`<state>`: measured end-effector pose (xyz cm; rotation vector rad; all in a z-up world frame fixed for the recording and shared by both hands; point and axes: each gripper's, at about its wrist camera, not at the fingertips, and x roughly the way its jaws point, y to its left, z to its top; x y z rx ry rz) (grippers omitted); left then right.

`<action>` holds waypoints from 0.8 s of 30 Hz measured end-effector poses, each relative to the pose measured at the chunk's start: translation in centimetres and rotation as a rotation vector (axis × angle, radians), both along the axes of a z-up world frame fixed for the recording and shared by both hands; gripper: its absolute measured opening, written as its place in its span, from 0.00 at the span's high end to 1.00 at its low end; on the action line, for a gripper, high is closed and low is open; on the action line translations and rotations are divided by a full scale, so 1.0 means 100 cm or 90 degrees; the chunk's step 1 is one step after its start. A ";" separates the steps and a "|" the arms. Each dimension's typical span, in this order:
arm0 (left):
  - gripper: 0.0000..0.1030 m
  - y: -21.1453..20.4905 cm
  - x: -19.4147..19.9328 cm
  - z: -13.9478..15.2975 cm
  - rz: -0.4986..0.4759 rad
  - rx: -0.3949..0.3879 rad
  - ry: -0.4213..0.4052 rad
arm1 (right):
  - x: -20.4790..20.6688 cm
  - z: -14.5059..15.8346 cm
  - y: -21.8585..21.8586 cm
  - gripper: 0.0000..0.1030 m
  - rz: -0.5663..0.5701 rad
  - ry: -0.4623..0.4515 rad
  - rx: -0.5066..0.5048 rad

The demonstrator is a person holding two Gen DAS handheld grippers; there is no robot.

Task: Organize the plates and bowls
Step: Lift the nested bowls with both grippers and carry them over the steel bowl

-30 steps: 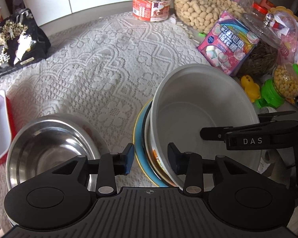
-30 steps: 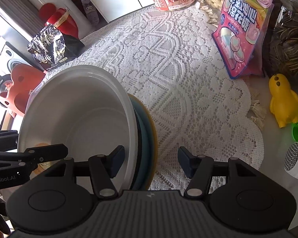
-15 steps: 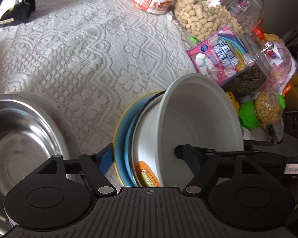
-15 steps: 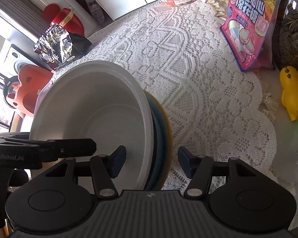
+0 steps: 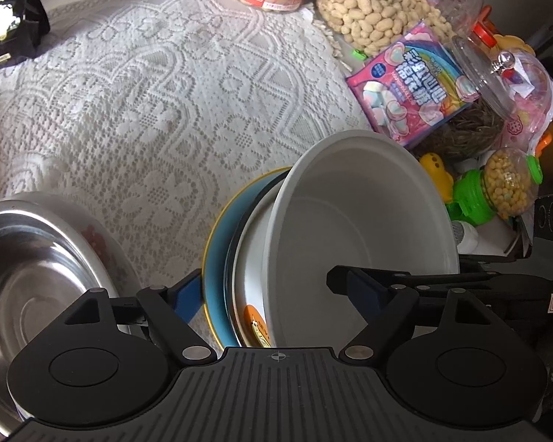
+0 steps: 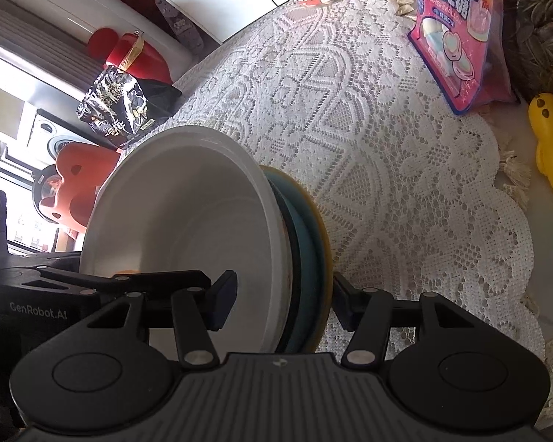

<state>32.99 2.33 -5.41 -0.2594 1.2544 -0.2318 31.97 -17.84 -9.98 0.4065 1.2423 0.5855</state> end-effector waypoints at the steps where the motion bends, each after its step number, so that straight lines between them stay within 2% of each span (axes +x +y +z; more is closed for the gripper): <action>1: 0.17 0.000 0.000 0.000 -0.002 -0.002 -0.002 | 0.001 -0.001 -0.001 0.46 -0.003 0.007 0.007; 7: 0.17 -0.008 0.001 0.002 -0.017 0.027 -0.016 | 0.000 -0.003 -0.002 0.46 -0.006 0.020 0.012; 9: 0.17 -0.008 0.002 0.001 -0.015 0.033 -0.017 | 0.000 -0.002 -0.002 0.49 -0.010 0.018 0.008; 18: 0.17 -0.005 0.005 -0.008 -0.020 0.012 0.001 | 0.002 -0.008 0.003 0.53 0.003 0.030 0.003; 24: 0.17 -0.003 0.004 -0.010 -0.019 -0.001 -0.004 | 0.004 -0.010 0.004 0.53 0.007 0.039 0.005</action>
